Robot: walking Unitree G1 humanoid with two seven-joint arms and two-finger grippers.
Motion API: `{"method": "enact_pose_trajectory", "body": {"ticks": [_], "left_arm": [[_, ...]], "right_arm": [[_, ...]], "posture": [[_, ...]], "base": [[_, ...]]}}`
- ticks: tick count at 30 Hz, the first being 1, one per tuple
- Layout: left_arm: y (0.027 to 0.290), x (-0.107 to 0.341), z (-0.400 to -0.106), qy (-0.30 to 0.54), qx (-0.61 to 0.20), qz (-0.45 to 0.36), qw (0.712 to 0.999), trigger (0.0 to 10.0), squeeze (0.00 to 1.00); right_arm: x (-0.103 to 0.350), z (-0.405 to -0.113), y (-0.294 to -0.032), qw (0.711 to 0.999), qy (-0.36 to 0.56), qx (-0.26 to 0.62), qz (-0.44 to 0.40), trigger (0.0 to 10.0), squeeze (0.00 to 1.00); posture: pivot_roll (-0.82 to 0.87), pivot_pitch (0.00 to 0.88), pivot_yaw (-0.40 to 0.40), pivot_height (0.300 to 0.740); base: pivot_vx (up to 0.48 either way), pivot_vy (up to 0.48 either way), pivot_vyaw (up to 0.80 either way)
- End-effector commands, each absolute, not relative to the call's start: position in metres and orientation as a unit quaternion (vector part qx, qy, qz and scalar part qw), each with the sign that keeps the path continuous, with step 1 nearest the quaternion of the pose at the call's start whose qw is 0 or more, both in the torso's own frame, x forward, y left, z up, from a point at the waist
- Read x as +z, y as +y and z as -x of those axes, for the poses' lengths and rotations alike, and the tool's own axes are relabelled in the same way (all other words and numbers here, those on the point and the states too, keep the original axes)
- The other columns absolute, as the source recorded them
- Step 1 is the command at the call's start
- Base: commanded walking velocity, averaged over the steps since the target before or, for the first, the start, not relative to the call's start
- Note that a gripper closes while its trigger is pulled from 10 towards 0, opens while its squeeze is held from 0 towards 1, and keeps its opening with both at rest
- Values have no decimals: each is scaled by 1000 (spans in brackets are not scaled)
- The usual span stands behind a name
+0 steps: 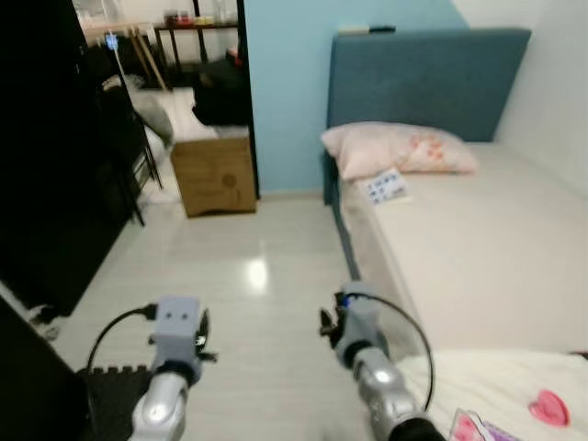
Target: Clean up the room
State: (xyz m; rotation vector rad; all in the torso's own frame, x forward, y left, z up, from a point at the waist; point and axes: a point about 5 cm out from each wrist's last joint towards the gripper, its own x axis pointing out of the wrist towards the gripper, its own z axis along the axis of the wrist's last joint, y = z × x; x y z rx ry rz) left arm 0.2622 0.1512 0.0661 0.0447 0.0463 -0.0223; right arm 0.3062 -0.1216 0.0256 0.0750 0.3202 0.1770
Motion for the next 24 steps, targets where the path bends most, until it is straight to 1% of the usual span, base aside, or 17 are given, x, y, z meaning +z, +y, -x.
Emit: {"method": "enact_pose_trajectory", "body": {"ticks": [1,19,22,23,24], "left_arm": [[159,62,-259,32,1,-23,999,10000,0],[160,60,-258,33,8,-21,999,10000,0],[160,59,-257,33,8,-20,999,10000,0],[158,58,-257,33,15,-16,999,10000,0],[158,58,-257,32,18,-14,999,10000,0]], "right_arm": [[27,-306,-112,982,157,99,-46,10000,0],[28,-308,-110,981,159,103,-41,10000,0],[29,-309,-110,981,156,110,-34,10000,0],[32,-313,-110,981,154,117,-26,10000,0],[33,-314,-111,981,153,119,-24,10000,0]], "posture": [[-13,0,6,740],[-10,0,-2,740],[-14,0,-14,740],[-18,0,-36,740],[-18,0,-36,740]], "base": [[394,0,0],[391,0,0],[394,0,0],[390,0,0],[390,0,0]]}}
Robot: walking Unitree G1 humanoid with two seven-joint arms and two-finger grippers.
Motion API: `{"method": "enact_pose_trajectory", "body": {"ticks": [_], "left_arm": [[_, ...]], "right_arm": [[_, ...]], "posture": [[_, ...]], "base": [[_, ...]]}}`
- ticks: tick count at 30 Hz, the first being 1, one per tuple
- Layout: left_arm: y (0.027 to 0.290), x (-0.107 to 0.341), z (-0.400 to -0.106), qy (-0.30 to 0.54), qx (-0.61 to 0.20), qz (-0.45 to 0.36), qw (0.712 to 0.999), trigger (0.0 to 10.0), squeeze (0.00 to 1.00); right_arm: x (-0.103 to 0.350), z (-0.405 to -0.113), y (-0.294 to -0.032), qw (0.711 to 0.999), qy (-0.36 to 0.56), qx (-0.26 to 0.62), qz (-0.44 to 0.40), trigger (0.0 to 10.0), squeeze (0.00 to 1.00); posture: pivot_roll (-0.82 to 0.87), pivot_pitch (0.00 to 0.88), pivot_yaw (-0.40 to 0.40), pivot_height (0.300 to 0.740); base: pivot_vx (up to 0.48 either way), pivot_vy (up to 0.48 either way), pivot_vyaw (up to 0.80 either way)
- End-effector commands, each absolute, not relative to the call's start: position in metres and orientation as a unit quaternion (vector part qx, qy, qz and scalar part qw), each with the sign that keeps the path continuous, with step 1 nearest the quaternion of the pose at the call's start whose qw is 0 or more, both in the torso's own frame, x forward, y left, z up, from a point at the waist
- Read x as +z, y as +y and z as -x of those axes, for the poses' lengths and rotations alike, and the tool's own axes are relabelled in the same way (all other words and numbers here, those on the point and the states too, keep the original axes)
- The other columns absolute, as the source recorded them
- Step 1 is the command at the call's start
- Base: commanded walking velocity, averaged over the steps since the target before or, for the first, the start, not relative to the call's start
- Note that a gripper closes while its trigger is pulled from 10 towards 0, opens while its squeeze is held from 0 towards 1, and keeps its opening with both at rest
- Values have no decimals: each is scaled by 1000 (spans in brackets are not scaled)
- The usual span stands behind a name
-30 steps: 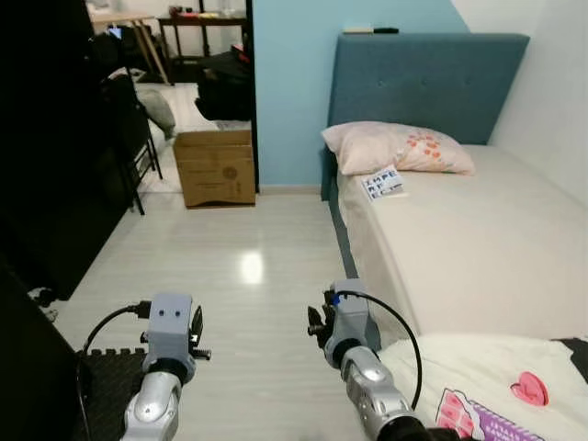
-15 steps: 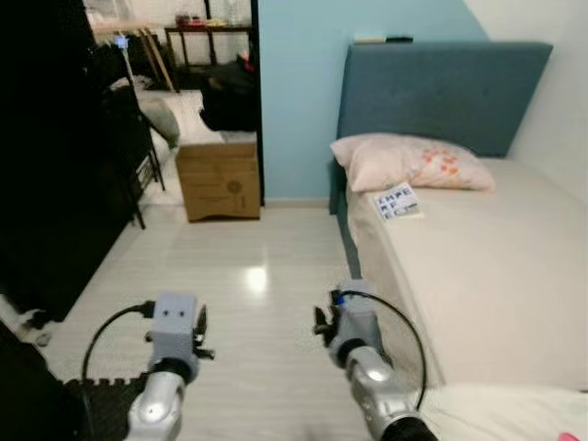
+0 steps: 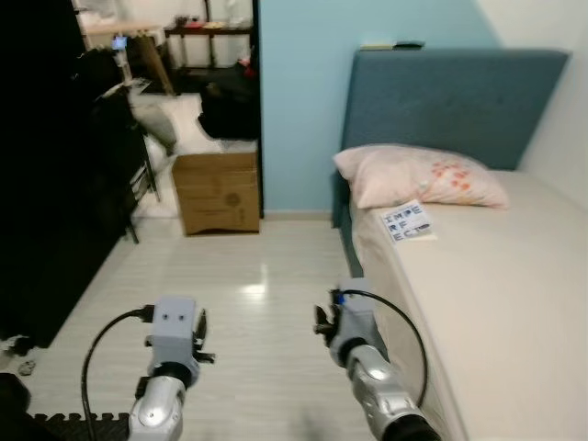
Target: Clean up the room
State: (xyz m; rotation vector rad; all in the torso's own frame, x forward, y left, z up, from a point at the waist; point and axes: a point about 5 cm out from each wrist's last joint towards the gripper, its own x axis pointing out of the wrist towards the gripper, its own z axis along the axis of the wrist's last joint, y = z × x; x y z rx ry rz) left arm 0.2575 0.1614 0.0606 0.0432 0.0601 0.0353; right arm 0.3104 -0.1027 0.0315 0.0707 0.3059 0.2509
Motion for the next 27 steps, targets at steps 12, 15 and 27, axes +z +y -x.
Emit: {"method": "enact_pose_trajectory", "body": {"ticks": [12,15,27], "left_arm": [[152,55,-253,32,28,-7,999,10000,0],[153,55,-253,31,31,-7,999,10000,0],[154,58,-258,26,18,-16,999,10000,0]], "right_arm": [[35,-316,-111,979,154,134,-12,10000,0],[33,-314,-111,978,157,135,-11,10000,0],[25,-307,-119,979,166,114,-23,10000,0]], "posture": [[-20,0,-81,740],[-20,0,-80,740],[-21,0,-45,740]], "base": [[391,0,0],[393,0,0],[393,0,-110]]}}
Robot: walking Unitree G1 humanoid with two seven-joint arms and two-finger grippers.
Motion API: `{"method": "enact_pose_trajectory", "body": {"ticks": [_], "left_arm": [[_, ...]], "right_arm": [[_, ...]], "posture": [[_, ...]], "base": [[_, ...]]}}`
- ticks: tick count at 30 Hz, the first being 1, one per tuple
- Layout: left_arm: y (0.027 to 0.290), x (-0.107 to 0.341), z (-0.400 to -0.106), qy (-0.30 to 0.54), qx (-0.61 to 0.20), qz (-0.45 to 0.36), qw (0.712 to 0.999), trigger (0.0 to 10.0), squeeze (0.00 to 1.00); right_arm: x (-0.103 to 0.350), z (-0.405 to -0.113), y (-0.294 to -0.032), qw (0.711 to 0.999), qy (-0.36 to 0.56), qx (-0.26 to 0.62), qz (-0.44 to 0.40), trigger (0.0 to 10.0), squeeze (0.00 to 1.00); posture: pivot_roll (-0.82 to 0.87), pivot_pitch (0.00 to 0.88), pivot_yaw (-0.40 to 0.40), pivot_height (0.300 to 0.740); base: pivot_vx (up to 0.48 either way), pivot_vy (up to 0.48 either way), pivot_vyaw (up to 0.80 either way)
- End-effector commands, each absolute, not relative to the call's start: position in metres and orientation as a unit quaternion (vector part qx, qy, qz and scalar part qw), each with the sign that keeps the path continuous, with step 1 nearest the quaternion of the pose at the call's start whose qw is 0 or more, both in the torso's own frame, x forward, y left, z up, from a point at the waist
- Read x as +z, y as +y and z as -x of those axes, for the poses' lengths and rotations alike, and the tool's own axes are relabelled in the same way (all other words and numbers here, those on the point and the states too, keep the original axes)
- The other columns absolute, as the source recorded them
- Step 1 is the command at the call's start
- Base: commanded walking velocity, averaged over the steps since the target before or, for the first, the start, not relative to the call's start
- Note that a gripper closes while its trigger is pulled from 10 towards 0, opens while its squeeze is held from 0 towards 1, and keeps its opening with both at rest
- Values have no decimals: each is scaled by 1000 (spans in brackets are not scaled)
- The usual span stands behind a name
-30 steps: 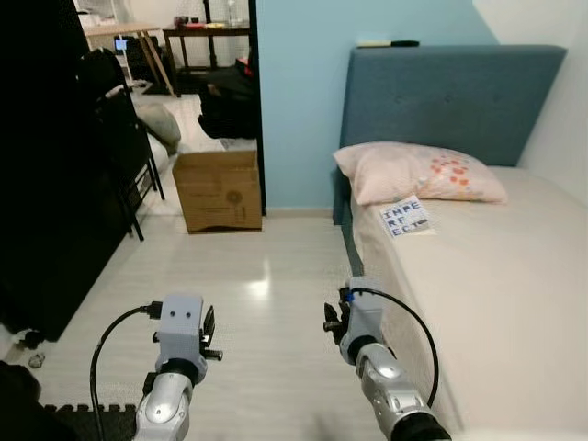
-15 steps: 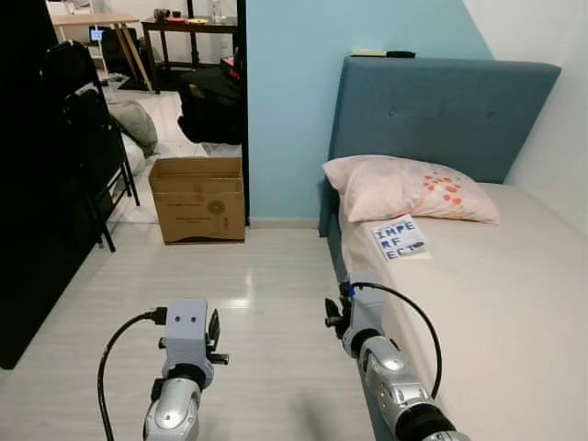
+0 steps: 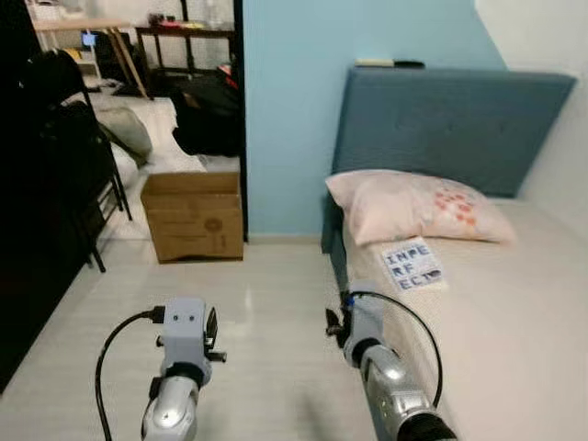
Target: Clean up the room
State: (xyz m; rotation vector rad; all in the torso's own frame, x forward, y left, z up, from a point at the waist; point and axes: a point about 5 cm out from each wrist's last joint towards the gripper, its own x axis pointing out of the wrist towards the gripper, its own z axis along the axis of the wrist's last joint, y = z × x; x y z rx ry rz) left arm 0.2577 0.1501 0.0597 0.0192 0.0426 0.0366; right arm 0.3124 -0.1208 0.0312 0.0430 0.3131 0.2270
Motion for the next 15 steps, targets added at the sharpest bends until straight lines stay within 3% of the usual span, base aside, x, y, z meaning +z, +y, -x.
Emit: {"method": "enact_pose_trajectory", "body": {"ticks": [1,9,15], "left_arm": [[155,58,-259,26,16,-17,999,10000,0],[153,57,-258,27,10,-18,999,10000,0],[154,57,-257,27,9,-19,999,10000,0]], "right_arm": [[23,-305,-120,979,168,111,-24,10000,0],[20,-301,-121,979,170,104,-31,10000,0],[21,-301,-120,980,169,105,-28,10000,0]], "posture": [[-23,0,-40,740],[-24,0,-30,740],[-24,0,-30,740]], "base": [[394,0,-800],[391,0,-800],[392,0,0]]}}
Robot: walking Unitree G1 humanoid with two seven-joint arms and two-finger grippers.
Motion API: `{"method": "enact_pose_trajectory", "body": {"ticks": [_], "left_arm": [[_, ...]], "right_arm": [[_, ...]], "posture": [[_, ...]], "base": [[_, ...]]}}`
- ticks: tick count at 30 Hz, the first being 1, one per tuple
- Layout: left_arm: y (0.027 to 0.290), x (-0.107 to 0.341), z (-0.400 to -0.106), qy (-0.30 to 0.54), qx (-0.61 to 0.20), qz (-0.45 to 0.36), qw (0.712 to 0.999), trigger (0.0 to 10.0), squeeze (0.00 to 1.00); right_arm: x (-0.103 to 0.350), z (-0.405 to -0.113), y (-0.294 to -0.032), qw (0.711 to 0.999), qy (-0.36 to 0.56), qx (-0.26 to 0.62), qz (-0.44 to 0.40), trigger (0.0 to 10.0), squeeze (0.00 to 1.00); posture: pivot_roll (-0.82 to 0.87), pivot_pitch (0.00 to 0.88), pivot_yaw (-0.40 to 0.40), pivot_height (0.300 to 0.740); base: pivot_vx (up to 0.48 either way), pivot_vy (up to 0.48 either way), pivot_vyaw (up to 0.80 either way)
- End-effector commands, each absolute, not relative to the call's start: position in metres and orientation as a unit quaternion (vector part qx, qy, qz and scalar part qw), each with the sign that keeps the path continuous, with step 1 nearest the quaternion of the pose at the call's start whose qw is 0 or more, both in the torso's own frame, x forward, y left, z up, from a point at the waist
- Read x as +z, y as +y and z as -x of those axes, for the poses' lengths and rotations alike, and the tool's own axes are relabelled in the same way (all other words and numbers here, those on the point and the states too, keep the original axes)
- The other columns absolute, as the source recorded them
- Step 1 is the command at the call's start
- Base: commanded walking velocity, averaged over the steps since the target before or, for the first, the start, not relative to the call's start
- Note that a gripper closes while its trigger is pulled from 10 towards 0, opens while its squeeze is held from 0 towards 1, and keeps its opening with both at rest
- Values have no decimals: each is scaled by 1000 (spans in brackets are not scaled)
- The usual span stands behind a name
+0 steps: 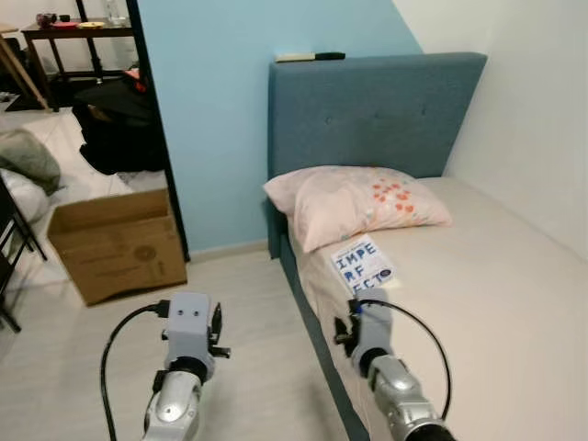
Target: Clean up the room
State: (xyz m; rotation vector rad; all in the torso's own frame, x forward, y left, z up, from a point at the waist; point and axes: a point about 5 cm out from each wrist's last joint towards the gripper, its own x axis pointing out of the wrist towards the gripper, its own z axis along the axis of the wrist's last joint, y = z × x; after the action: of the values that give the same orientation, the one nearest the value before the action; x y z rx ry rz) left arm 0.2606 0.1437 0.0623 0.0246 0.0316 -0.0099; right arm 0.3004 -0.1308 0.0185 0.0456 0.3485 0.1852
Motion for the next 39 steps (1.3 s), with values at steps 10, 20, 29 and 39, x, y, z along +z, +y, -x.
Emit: {"method": "enact_pose_trajectory", "body": {"ticks": [10,20,29,39], "left_arm": [[156,57,-256,26,13,-21,999,10000,0],[159,60,-256,18,15,-30,999,10000,0],[160,60,-257,18,18,-36,999,10000,0],[159,59,-258,21,20,-42,999,10000,0]], "right_arm": [[22,-302,-118,979,167,112,-26,10000,0],[23,-303,-116,979,167,117,-22,10000,0],[24,-305,-115,979,164,116,-25,10000,0],[24,-304,-116,980,163,115,-25,10000,0]], "posture": [[-16,0,-36,740],[-11,0,-37,740],[-8,0,-33,740],[-11,0,-32,740]], "base": [[391,0,0],[275,0,0],[0,0,0],[0,0,0]]}}
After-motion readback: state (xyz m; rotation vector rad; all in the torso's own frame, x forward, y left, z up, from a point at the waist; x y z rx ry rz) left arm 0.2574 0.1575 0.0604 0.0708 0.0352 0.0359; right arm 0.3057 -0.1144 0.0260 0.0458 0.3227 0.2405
